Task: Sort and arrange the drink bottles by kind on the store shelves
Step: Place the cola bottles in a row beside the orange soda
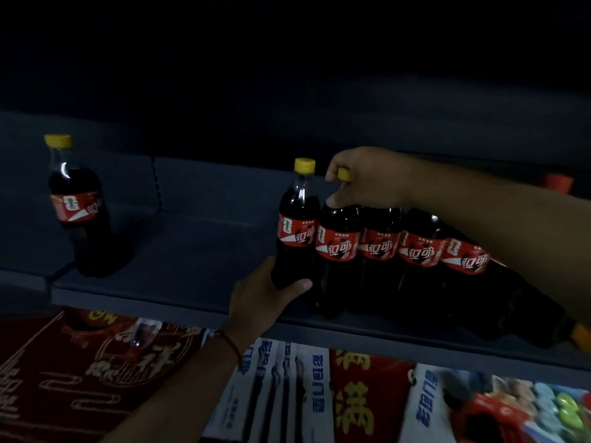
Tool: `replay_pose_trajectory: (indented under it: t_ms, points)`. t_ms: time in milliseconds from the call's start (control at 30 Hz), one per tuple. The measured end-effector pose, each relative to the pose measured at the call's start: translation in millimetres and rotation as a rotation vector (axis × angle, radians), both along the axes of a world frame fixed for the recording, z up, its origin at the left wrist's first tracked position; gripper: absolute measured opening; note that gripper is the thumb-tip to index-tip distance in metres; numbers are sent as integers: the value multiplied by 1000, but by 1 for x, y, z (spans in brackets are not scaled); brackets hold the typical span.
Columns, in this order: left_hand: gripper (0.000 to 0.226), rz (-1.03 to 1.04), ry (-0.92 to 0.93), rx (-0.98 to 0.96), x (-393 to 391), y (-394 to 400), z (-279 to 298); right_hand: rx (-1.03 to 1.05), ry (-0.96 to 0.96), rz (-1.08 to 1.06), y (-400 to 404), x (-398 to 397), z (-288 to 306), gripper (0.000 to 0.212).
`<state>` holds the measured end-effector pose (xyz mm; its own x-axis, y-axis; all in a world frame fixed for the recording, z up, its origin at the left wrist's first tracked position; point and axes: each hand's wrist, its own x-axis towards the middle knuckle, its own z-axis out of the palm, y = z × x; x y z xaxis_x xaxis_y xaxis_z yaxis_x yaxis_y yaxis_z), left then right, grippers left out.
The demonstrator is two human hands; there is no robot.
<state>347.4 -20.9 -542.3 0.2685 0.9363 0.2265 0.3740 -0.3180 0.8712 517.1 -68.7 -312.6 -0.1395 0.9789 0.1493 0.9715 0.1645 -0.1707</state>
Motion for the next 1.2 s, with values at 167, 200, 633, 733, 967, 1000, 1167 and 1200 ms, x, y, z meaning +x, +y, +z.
replay_pose_trajectory:
  t_ms: [167, 200, 633, 733, 967, 1000, 1167, 1200]
  points:
    - [44, -18, -121, -107, -7, 2, -5, 3, 55, 7, 9, 5, -5, 38]
    - [43, -42, -130, -111, -9, 1, -6, 5, 59, 10, 8, 7, -7, 38]
    - [60, -142, -200, -56, -14, -10, -4, 86, -105, 53, 5, 5, 0, 37]
    - [51, -124, -202, -37, -14, -12, -3, 90, -107, 46, 6, 7, -2, 37]
    - [53, -95, -181, -8, -13, -9, -5, 119, -123, -1, 5, 1, -10, 59]
    - [56, -93, -186, -13, -12, -9, -6, 124, -114, 1, 5, 1, -12, 60]
    - [52, -169, -220, -7, -13, -9, -2, 147, -134, -24, 6, 0, -20, 69]
    - [53, -188, -265, -9, -13, -10, 0, 188, -161, -29, 6, -4, -21, 73]
